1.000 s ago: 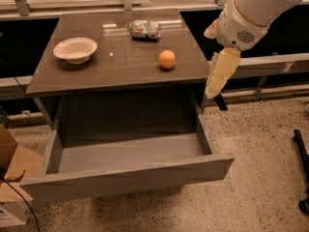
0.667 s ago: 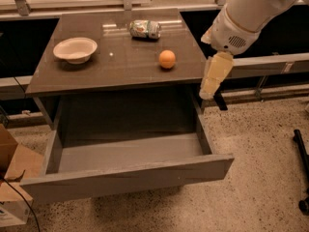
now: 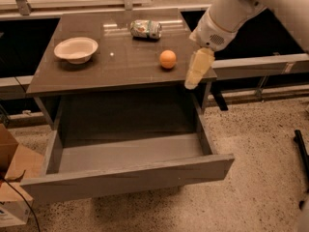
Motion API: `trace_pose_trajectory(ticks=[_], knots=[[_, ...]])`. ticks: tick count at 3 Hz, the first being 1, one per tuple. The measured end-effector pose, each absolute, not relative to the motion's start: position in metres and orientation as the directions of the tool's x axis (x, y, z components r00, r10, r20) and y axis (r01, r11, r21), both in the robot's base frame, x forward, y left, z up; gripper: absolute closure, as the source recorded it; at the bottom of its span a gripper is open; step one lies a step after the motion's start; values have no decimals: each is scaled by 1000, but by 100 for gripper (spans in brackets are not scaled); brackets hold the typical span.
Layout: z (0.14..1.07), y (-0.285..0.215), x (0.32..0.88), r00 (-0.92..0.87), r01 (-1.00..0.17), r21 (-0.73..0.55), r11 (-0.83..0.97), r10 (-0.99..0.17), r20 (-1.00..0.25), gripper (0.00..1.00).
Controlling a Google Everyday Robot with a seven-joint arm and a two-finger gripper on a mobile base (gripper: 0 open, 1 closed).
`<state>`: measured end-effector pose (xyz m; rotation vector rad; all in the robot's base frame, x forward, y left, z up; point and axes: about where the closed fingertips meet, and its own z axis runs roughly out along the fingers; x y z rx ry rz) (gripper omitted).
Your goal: Place orange into top drawer
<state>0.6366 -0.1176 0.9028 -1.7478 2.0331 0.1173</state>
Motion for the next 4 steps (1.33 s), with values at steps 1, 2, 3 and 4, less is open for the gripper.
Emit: trace_pose_trajectory(ticks=[1,2,3,4], knots=[[892,-110,672,-72,-952,-234,198,-887,-456,0],[878,-98,702,-59,-955,-224,195,-865,-499,0],[860,-85,724,-61,-962,-196,191,-848,-527,0],[841,-77,739,-95,-967,-144,209,-824,-559,0]])
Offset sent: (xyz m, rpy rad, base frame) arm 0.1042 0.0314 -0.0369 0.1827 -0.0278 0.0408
